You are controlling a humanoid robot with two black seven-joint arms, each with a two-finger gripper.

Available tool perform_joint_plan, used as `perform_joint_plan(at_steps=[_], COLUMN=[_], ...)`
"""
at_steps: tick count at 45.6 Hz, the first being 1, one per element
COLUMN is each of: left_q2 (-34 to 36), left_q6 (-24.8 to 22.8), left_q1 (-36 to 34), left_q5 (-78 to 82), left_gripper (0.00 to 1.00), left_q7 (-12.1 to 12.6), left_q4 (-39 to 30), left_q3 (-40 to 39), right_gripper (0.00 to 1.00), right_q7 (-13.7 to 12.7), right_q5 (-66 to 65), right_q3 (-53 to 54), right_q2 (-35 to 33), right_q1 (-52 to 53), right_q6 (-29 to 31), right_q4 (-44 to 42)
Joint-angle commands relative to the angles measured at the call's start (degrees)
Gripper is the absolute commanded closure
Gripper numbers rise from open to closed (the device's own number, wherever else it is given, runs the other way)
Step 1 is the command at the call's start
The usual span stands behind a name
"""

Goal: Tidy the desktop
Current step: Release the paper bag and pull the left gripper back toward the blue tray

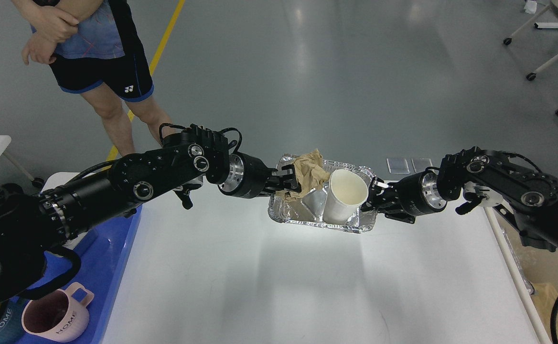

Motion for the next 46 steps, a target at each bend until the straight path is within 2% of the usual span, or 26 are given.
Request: perform_joint_plan(at_steps=[1, 9, 19, 28, 32, 36, 46], left_q2=[-0.30, -0.30, 0.66, 6.63, 9.71, 12.61, 18.33], left_q6=[1.63, 1.55, 1.29, 1.63, 2.07, 3.13, 4.71], left_q1=[-0.15, -0.15, -0.94, -1.47, 0.02, 4.49, 16.80], left_q5=[-0.30, -0.39, -2.06, -3.03, -3.82, -5.92, -12.43], left_gripper=[0.14, 0.05, 0.04, 0.03, 0.04, 0.03, 0.03], left_q7=[-0.01, -0.10, 0.16, 0.25, -0.37, -0.45, -0.37], left_q4=[0.17, 0.08, -1.24, -7.65, -9.32, -9.33, -9.68], left_q3=[-0.21, -0.21, -0.82, -6.53, -10.75, -16.72, -37.01], right_gripper=[1.00, 1.00, 1.00, 1.00, 1.00, 1.00, 1.00], right_q7=[0.03, -0.06, 0.03, 0.03, 0.03, 0.03, -0.06], right_q5=[0.00, 0.00, 0.00, 0.00, 0.00, 0.00, 0.00], right_q3=[0.00, 0.00, 0.09, 0.09, 0.43, 1.23, 1.49], right_q2=[-0.04, 0.05, -0.39, -0.39, -0.39, -0.39, -0.48], right_q1=[-0.08, -0.17, -0.26, -0.52, -1.05, -1.75, -1.84], right_q6=[0.00, 0.00, 0.00, 0.00, 0.00, 0.00, 0.00], right_q4=[-0.01, -0.01, -0.01, -0.01, -0.10, -0.01, -0.10])
